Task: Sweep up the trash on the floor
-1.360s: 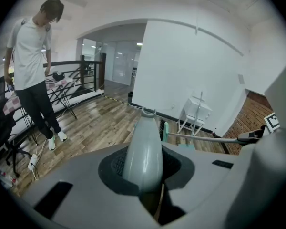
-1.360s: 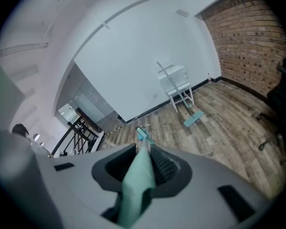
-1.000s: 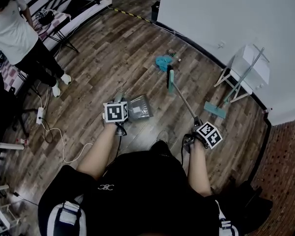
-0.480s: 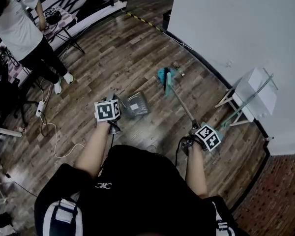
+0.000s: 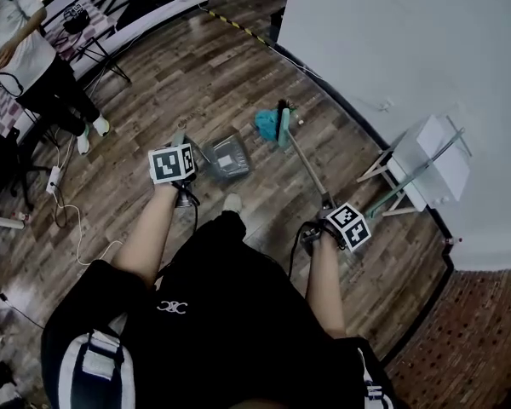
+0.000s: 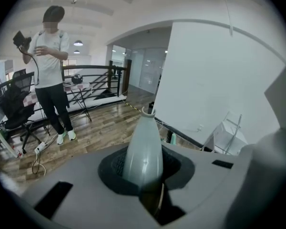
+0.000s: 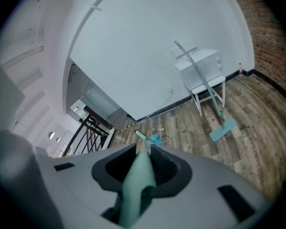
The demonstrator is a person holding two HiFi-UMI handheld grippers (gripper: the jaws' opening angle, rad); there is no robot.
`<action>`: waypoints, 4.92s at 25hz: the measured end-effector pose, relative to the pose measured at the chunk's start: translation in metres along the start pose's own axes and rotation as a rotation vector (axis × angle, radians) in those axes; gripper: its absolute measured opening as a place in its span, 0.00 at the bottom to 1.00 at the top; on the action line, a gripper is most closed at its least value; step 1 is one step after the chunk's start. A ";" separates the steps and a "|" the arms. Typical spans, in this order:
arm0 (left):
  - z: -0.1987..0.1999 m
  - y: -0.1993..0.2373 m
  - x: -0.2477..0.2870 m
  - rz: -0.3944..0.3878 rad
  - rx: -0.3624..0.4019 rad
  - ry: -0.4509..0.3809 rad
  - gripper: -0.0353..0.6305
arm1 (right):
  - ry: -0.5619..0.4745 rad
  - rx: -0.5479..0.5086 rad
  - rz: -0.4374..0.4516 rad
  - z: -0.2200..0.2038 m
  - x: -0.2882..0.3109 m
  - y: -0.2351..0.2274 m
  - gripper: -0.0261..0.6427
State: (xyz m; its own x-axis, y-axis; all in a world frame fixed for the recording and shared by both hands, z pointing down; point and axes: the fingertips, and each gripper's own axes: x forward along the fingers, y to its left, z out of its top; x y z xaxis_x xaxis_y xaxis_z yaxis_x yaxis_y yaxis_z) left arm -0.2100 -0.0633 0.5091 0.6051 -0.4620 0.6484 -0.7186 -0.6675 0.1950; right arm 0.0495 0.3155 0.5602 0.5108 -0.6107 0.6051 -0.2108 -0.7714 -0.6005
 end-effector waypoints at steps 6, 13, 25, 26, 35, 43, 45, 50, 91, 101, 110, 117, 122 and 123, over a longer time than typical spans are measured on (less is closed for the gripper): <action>0.010 -0.025 0.033 -0.009 0.007 0.027 0.15 | 0.000 0.031 0.006 0.022 0.025 -0.005 0.19; 0.031 -0.049 0.090 -0.020 0.001 0.054 0.15 | 0.012 0.053 -0.020 0.061 0.077 -0.010 0.19; 0.098 -0.077 0.216 -0.030 0.010 0.107 0.15 | 0.044 0.011 -0.075 0.156 0.176 0.027 0.19; 0.105 -0.079 0.226 -0.032 0.008 0.111 0.15 | 0.047 0.008 -0.080 0.163 0.185 0.030 0.19; 0.159 -0.084 0.309 -0.059 -0.022 0.110 0.15 | 0.048 -0.008 -0.108 0.218 0.262 0.065 0.19; 0.184 -0.084 0.338 -0.056 -0.031 0.095 0.15 | 0.030 -0.055 -0.114 0.253 0.300 0.090 0.19; 0.186 -0.084 0.341 -0.049 -0.038 0.091 0.15 | 0.027 -0.054 -0.108 0.262 0.310 0.091 0.19; 0.184 -0.076 0.342 0.001 -0.076 0.093 0.15 | 0.048 -0.078 -0.111 0.276 0.338 0.090 0.19; 0.063 -0.108 0.456 0.368 -0.235 0.218 0.15 | 0.467 -0.490 -0.290 0.327 0.681 0.120 0.19; 0.061 -0.097 0.462 0.323 -0.269 0.199 0.15 | 0.556 -0.493 -0.291 0.250 0.659 0.135 0.19; 0.052 -0.103 0.462 0.265 -0.273 0.183 0.16 | 0.634 -0.497 -0.272 0.191 0.631 0.141 0.19; 0.036 -0.102 0.454 0.239 -0.305 0.171 0.16 | 0.765 -0.539 -0.230 0.133 0.602 0.142 0.19; 0.029 -0.085 0.448 0.246 -0.326 0.150 0.16 | 0.841 -0.679 -0.198 0.104 0.588 0.148 0.19; 0.028 -0.082 0.447 0.248 -0.330 0.147 0.16 | 0.857 -0.700 -0.191 0.099 0.582 0.147 0.19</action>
State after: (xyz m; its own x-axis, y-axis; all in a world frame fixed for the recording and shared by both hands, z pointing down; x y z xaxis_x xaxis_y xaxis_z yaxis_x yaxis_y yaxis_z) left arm 0.1290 -0.2308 0.7624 0.3621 -0.4810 0.7984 -0.9215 -0.3135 0.2291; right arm 0.3981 -0.1355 0.7729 -0.1008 -0.1849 0.9776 -0.7499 -0.6316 -0.1968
